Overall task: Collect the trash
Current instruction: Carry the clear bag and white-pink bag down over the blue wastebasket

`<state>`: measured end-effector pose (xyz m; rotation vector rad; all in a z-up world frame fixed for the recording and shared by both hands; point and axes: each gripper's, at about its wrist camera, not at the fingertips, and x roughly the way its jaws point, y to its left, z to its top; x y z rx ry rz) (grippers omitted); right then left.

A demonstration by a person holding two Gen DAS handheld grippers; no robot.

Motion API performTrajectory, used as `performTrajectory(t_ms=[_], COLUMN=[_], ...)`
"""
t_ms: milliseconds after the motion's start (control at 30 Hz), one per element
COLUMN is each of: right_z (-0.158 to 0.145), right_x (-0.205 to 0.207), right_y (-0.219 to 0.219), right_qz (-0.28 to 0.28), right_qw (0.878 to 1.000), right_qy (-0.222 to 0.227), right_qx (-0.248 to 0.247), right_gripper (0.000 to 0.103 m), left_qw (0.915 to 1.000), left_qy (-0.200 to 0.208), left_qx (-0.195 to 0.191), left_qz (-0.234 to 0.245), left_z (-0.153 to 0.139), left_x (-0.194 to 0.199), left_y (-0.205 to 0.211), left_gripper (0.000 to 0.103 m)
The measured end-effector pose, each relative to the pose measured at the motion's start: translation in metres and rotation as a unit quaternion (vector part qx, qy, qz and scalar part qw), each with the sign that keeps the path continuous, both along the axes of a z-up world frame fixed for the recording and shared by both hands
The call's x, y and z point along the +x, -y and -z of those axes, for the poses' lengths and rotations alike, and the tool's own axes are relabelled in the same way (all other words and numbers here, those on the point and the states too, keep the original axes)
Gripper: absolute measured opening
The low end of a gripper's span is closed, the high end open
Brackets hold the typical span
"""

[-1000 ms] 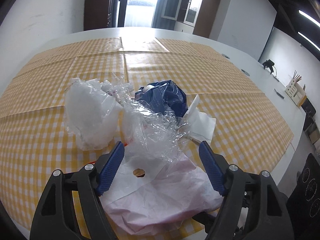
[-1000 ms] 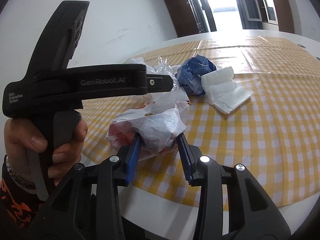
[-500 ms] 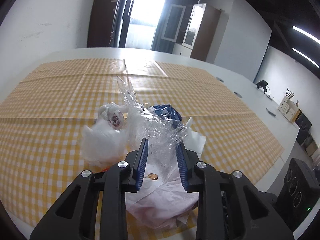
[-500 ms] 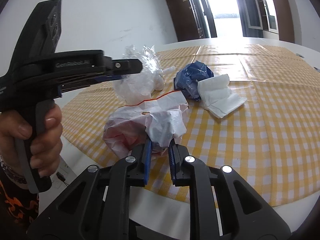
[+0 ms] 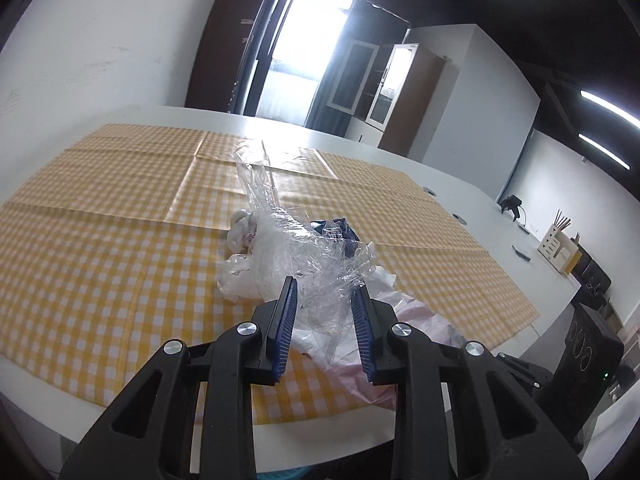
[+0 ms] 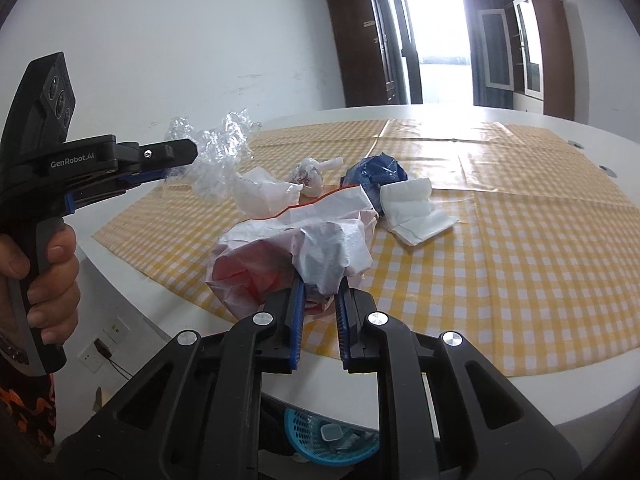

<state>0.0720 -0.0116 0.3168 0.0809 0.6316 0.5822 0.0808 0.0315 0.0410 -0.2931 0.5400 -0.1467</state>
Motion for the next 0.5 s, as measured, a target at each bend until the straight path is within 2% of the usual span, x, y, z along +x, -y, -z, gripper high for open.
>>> performTrajectory(t_ms=[200, 500], right_z=[-0.013, -0.013], right_x=[-0.020, -0.038], right_y=[0.008, 0.011], right_qz=[0.003, 0.001], right_qw=[1.000, 1.000], right_qy=[0.019, 0.022], right_qx=[0.001, -0.006], right_gripper=[0.013, 0.013], left_qw=[1.0000, 1.0000], left_qy=[0.002, 0.001], left_qx=[0.002, 0.000], left_qz=[0.003, -0.005], left_z=[0.004, 0.009], left_x=[-0.023, -0.057], left_y=[0.004, -0.004], left_gripper=[0.027, 0.027])
